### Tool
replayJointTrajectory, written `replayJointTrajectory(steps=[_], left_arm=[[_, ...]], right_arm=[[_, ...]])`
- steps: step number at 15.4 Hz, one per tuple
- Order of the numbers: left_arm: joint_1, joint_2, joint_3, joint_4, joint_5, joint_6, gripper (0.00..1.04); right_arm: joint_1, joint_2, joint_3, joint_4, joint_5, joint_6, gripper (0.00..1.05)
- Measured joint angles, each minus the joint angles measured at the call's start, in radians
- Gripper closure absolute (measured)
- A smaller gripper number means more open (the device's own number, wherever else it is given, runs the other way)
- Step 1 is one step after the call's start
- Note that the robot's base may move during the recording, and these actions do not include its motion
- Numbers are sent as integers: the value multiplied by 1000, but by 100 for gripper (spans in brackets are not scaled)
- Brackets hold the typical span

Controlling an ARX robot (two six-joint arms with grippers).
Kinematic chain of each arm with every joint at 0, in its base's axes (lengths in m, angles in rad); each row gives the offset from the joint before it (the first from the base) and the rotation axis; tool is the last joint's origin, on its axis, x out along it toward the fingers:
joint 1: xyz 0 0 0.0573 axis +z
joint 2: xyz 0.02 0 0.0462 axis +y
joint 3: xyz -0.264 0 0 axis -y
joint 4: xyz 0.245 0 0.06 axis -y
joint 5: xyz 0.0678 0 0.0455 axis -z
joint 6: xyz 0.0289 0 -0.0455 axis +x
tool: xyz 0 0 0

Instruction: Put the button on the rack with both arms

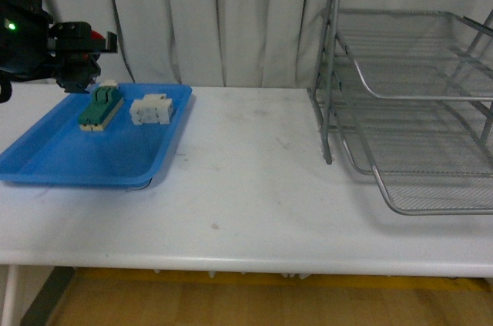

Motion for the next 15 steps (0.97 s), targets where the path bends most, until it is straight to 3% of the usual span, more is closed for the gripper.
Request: replayJointTrajectory(steps=[4,7,15], left_arm=[[-109,-436,-374,32,-84,-49,69],[-111,-615,-554,-11,-118,-109,69],[-125,-642,-584,28,-138,-136,69]], right_arm=[[0,0,0,0,0,0,6],[0,0,0,0,0,0,6],[0,0,0,0,0,0,6]])
